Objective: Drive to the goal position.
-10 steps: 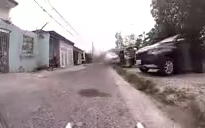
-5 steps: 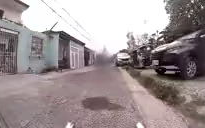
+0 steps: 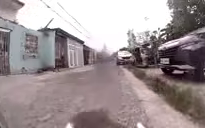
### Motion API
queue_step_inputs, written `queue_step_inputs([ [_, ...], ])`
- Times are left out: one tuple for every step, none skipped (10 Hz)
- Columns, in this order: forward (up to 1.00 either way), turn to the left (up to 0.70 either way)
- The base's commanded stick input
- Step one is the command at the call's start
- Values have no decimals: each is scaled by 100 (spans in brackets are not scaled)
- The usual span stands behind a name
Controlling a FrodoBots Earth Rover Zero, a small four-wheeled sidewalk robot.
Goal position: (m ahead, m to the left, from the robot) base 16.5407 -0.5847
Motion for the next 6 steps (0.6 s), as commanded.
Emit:
queue_step_inputs([
  [100, 2],
  [100, 2],
  [100, 2],
  [100, 2],
  [100, 2],
  [100, 2],
])
